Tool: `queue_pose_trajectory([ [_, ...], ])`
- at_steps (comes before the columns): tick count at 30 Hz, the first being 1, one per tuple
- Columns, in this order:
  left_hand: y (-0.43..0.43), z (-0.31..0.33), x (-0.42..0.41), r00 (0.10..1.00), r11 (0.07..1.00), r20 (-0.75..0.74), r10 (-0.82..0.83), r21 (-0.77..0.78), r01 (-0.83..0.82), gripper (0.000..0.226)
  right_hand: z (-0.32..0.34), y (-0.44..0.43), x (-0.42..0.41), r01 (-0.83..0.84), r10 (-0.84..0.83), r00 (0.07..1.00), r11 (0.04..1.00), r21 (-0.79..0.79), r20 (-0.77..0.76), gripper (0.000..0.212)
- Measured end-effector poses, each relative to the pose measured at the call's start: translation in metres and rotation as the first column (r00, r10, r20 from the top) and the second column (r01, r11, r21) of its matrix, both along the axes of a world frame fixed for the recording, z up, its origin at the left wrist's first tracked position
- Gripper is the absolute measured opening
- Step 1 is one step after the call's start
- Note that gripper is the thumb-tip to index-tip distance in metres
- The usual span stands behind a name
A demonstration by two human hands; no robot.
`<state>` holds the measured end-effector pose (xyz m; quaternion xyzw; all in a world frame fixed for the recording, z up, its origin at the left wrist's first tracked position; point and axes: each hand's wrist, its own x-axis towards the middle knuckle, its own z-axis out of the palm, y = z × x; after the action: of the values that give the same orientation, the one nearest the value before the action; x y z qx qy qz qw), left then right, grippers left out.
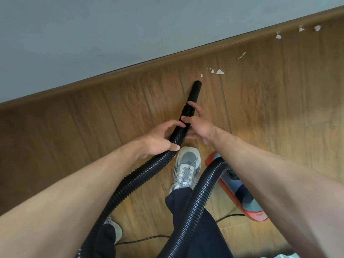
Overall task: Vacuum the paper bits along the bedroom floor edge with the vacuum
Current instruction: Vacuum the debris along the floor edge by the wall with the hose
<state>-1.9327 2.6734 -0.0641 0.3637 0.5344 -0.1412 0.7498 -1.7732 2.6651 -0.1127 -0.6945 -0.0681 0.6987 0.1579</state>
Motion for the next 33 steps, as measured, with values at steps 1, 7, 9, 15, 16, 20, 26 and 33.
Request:
queue_pose_trajectory([
  [1,0.000,0.000,-0.004,1.000,1.000,-0.004,0.004,0.005,-0.004,0.064,0.000,0.001,-0.003,-0.003,0.003,1.000,1.000,0.000,-0.004,0.062],
  [7,-0.003,0.002,-0.030,0.999,0.999,-0.029,0.034,0.011,-0.034,0.063,0.001,0.002,-0.030,-0.019,0.019,1.000,1.000,0.017,-0.012,0.062],
  [9,-0.004,0.005,-0.037,0.999,1.000,-0.033,0.026,0.010,-0.026,0.063,0.003,0.000,-0.037,-0.021,0.021,1.000,1.000,0.017,-0.020,0.062],
  [15,-0.013,0.010,-0.053,0.998,0.999,-0.026,0.052,-0.011,-0.052,0.062,0.008,-0.004,-0.054,-0.046,0.046,0.999,0.999,-0.017,-0.023,0.063],
  [16,-0.015,0.011,-0.056,0.998,0.998,-0.026,0.059,-0.015,-0.060,0.062,0.008,-0.004,-0.058,-0.062,0.062,0.998,0.998,-0.021,-0.022,0.063],
  [20,-0.025,0.013,-0.075,0.994,0.994,-0.039,0.106,-0.027,-0.107,0.062,0.010,-0.006,-0.081,-0.127,0.126,0.992,0.991,-0.032,-0.018,0.063],
  [26,-0.039,0.019,-0.120,0.973,0.974,-0.077,0.217,-0.051,-0.221,0.062,0.012,-0.008,-0.130,-0.222,0.221,0.974,0.975,-0.021,-0.045,0.064],
  [33,-0.053,0.025,-0.169,0.937,0.942,-0.133,0.323,-0.046,-0.332,0.059,0.010,-0.009,-0.187,-0.299,0.298,0.952,0.954,0.001,-0.068,0.066],
])
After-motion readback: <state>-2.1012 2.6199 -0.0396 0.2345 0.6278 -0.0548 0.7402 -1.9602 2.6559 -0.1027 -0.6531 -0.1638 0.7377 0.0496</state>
